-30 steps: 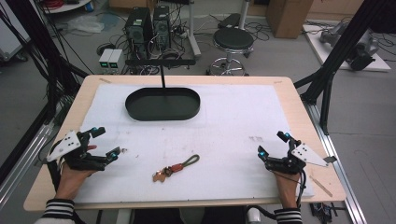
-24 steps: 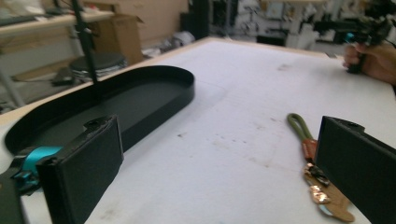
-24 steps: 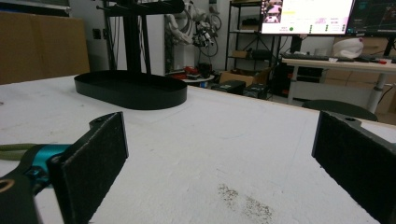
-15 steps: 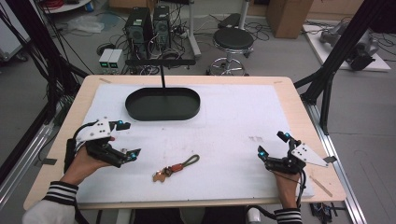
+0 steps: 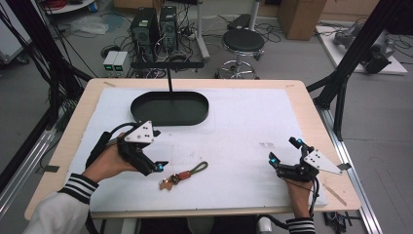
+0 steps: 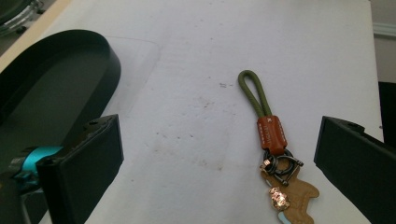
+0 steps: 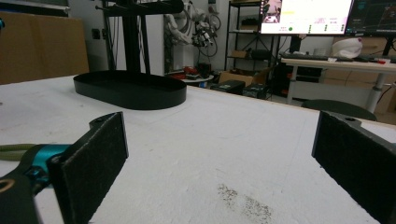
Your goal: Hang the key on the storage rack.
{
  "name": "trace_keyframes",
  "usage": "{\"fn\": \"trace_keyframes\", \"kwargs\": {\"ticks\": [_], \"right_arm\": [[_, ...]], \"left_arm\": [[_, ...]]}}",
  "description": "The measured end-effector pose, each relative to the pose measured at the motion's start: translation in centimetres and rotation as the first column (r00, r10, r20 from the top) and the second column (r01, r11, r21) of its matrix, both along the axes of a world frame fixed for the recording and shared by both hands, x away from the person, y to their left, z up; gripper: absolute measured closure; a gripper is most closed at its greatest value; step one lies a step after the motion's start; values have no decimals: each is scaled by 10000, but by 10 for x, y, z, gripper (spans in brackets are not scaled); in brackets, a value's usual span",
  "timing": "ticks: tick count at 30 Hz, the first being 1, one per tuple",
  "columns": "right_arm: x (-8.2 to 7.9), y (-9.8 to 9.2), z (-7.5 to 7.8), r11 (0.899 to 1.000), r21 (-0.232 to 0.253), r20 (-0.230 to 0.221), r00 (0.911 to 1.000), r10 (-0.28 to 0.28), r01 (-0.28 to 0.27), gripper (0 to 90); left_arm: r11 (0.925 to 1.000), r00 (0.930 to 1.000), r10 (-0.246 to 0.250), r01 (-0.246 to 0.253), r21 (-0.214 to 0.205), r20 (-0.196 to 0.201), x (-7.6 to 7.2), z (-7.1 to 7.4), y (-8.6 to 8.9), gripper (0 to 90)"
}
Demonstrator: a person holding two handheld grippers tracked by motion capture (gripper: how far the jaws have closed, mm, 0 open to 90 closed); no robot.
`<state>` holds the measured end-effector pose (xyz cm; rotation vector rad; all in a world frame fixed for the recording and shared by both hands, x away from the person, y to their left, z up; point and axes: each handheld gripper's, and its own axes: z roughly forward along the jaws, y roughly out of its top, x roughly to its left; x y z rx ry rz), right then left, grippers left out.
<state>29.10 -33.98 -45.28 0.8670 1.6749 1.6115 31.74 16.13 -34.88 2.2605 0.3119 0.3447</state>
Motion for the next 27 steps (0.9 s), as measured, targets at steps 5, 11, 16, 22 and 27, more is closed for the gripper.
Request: {"fn": "trace_keyframes", "kwargs": {"ticks": [5, 11, 16, 22, 27], "right_arm": [[0, 0, 0, 10000, -19, 17, 10000, -8, 8, 26], [0, 0, 0, 10000, -9, -7, 10000, -15, 15, 25], [0, 0, 0, 10000, -35, 36, 10000, -29, 29, 25], [0, 0, 0, 10000, -29, -7, 10000, -14, 14, 25], [0, 0, 0, 10000, -12, -15, 10000, -22, 22, 25]], "left_arm": [[9978, 9995, -259, 270, 611, -187, 2, 1, -19, 18], [9908, 9980, -390, 450, 1279, -490, 5, -4, -36, 18], [9803, 9938, -693, 839, 1787, -867, 3, -13, -52, 42], [9770, 9901, -748, 966, 1902, -1188, 4, -20, -61, 88], [9632, 9872, -751, 1083, 2461, -1407, 4, -27, -69, 88]]}}
